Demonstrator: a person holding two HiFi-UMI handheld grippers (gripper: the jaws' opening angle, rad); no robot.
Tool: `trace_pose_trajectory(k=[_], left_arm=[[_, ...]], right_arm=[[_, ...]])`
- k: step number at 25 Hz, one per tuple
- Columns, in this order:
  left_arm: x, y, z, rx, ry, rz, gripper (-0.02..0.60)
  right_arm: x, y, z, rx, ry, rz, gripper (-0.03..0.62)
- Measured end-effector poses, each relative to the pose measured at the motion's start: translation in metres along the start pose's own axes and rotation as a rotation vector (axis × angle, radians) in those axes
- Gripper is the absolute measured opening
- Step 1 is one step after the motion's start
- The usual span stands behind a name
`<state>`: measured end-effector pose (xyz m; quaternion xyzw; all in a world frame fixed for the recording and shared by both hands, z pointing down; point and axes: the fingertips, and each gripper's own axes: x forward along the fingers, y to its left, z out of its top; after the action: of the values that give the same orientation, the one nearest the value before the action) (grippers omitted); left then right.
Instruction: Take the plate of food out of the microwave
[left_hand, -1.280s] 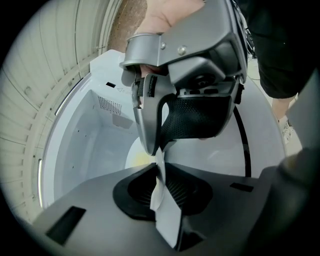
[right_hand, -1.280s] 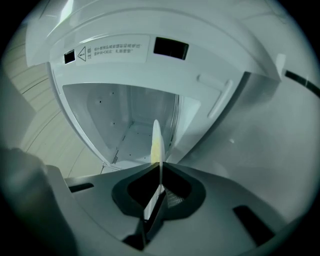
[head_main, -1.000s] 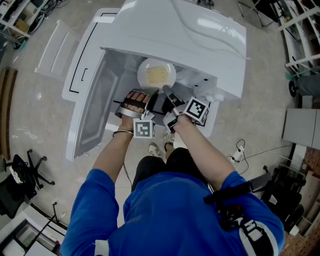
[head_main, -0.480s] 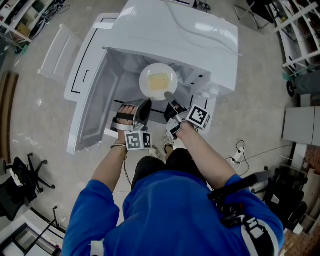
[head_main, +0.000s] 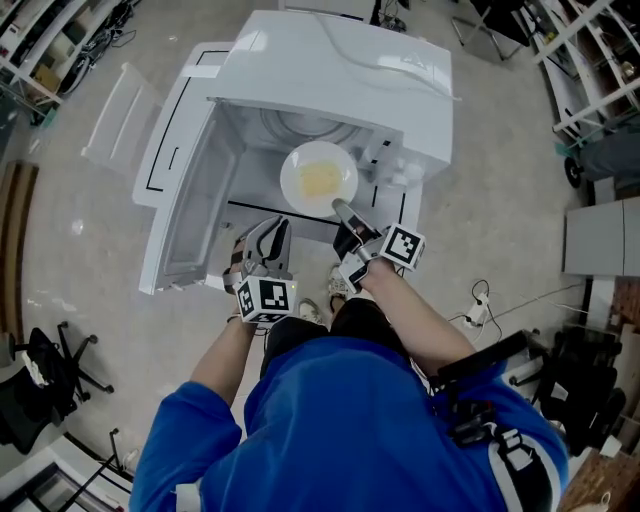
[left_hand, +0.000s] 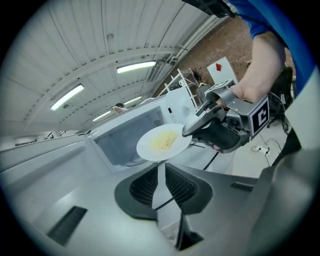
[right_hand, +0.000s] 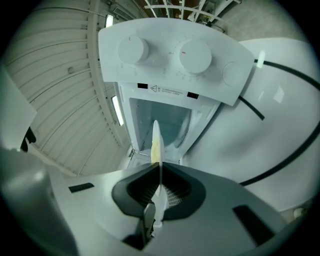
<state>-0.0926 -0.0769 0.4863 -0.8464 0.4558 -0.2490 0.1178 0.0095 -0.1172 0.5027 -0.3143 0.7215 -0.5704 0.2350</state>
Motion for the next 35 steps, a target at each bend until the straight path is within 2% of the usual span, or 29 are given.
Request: trace_pose_trajectory(k=[10, 16, 22, 30, 35], left_arm=[[-0.046, 0.010, 0.005, -0.246, -0.033, 0.033, 0.049], [-0.072, 0.009, 0.007, -0.357, -0.042, 0.042, 0.049], [-0.090, -0.019, 0.018, -0.425, -0.039, 0.025, 0.049], [-0.104, -0.072, 0.053, -0.525, -0.039, 0.022, 0.049], [-0.117, -0.108, 0.073, -0.549, -0.050, 0.037, 0.049]], right_arm=[[-0.043, 0.043, -0.017, -0.004, -0.041, 0.056, 0.017], [-0.082, 0.059, -0.028, 0.020, -0.064, 0.076, 0.017], [-0.131, 0.066, -0.037, 0.044, -0.061, 0.080, 0.017], [-0.198, 0.060, -0.049, 0.097, -0.013, 0.076, 0.017], [-0.245, 0.063, -0.053, 0.120, -0.006, 0.096, 0.017]])
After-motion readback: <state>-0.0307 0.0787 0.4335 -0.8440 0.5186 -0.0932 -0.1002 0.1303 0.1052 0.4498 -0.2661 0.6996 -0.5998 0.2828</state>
